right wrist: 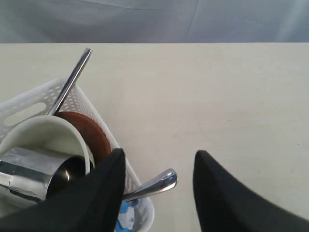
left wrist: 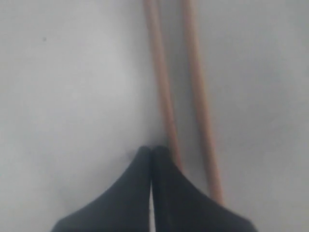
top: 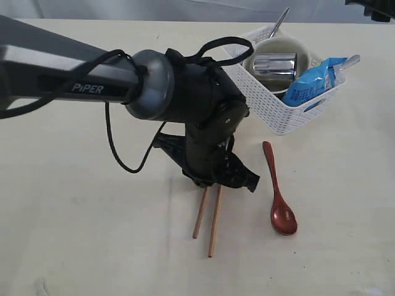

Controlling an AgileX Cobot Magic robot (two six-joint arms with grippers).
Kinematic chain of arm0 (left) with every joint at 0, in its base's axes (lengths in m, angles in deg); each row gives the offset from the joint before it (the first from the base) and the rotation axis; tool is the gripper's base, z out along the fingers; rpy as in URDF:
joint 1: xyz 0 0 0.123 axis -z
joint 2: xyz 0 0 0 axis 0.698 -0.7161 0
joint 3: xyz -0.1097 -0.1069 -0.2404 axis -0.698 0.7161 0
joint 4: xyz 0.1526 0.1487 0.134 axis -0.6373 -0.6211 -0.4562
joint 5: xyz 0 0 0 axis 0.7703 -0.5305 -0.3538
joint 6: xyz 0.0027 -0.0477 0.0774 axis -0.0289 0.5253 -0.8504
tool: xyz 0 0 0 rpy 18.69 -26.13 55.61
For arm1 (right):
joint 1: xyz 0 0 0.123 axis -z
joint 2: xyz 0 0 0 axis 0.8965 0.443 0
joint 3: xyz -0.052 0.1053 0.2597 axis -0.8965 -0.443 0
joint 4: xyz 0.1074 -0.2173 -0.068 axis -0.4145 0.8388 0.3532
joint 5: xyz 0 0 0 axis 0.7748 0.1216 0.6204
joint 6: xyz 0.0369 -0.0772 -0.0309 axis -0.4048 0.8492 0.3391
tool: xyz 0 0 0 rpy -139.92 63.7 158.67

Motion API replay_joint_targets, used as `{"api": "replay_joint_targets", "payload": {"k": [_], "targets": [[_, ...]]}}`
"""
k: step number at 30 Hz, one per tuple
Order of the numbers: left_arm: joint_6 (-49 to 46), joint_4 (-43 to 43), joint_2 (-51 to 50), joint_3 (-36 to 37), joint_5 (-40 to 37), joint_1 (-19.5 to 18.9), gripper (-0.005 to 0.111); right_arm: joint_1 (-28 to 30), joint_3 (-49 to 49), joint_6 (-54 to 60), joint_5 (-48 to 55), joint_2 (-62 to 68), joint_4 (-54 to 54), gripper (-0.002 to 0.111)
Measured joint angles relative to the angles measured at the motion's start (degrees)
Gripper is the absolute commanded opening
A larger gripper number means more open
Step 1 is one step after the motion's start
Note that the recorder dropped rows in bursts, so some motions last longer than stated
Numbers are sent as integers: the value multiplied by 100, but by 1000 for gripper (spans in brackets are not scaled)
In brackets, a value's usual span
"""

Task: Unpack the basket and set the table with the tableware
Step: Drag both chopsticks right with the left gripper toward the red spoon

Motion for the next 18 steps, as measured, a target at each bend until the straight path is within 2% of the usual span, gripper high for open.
{"api": "replay_joint_targets", "payload": {"k": [5, 18], "targets": [[-23, 0, -25, -24, 210, 164, 0, 0, 0, 0, 0, 0, 0, 44], [-3, 610, -25, -33, 673, 164, 0, 0, 0, 0, 0, 0, 0, 44]]}}
